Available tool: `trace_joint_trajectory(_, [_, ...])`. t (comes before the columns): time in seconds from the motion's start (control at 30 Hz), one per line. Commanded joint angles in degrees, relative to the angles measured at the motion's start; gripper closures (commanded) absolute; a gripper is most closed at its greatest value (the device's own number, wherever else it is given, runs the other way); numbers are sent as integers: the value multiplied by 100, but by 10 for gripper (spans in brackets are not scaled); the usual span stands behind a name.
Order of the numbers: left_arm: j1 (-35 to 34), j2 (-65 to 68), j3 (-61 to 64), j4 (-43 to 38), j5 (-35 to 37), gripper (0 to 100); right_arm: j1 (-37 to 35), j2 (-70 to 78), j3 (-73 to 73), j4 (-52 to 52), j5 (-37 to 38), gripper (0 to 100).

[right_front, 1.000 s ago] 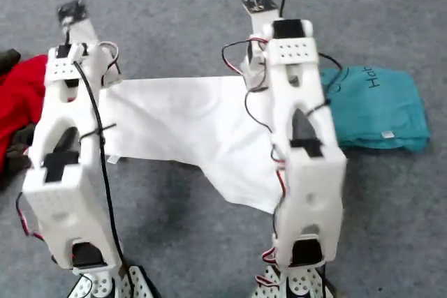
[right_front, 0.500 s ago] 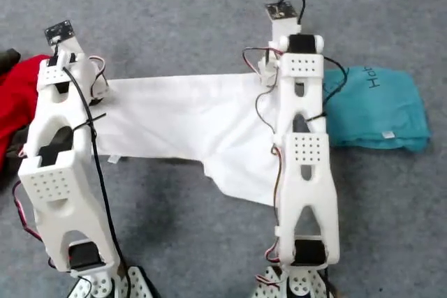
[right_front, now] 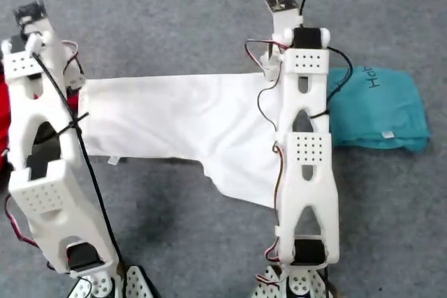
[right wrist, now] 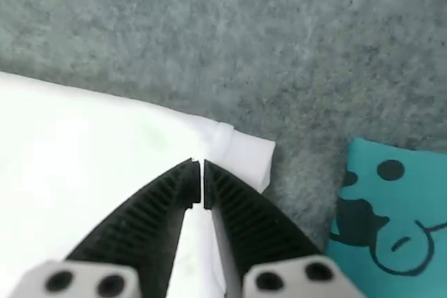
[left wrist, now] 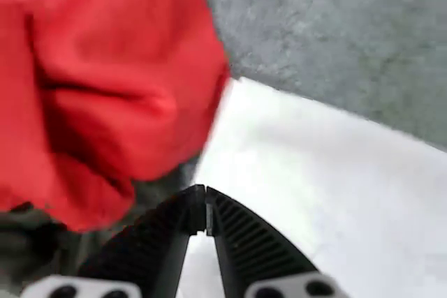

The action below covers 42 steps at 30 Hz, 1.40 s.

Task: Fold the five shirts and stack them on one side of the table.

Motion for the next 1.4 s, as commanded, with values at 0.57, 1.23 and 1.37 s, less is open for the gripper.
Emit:
trace_joint_trajectory(0.57, [-541,-334,2862,-1697,-176,972,237,488,-242,-730,185,984])
trace_joint_trajectory(1.23, [927,-2470,2149,-1143,79,972,281,-1402,75,70,1231,980])
trace_joint_trajectory(1.37, [919,-3464,2677,-853,-211,972,132,-2651,1191,79,1890,980])
